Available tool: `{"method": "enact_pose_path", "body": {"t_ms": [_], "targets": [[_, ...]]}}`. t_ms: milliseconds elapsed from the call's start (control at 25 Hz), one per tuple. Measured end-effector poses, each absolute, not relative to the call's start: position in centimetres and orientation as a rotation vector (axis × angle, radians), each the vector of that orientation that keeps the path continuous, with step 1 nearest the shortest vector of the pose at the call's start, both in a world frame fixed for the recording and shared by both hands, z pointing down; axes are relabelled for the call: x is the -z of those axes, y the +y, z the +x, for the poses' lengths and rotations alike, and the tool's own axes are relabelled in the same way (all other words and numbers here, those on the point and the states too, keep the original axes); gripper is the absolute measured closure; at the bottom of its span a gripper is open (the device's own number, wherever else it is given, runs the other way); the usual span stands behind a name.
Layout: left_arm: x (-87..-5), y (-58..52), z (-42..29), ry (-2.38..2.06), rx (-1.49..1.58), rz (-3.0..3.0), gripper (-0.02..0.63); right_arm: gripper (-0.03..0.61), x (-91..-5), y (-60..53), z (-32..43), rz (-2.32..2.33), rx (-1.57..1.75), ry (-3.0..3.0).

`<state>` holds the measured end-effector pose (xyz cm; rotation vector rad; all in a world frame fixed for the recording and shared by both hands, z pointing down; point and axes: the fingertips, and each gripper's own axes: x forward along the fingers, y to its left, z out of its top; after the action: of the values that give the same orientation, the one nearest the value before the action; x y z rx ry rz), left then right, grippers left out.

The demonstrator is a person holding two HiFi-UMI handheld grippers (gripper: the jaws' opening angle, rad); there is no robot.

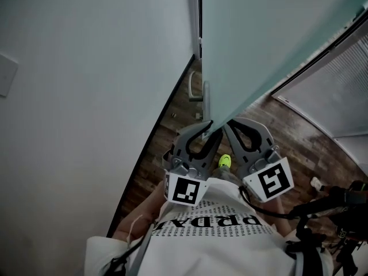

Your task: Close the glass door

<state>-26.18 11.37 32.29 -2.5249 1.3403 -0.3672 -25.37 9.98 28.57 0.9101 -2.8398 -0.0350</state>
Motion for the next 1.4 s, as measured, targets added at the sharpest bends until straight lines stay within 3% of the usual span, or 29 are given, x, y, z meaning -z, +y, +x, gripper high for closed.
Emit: {"method": "enact_pose_path", "body": {"t_ms": [120, 520, 1400], "targets": [[-31.8, 10.8, -21.9, 1.357, 0.381, -2.480, 0.517, 0.580, -28.3, 9.3, -21.0, 0.861, 0.046, -2.861], [-34.0, 11.6, -22.8, 1.502, 0.316, -2.383, 0.517, 0.580, -30.7, 10.1, -20.8, 0.702, 0.091, -2.856], [-35.7, 9.5, -13.9, 1.145, 0.229, -2.586, 0.497, 0.580, -31.6, 8.2, -13.4, 1.057, 0.067, -2.783]]}}
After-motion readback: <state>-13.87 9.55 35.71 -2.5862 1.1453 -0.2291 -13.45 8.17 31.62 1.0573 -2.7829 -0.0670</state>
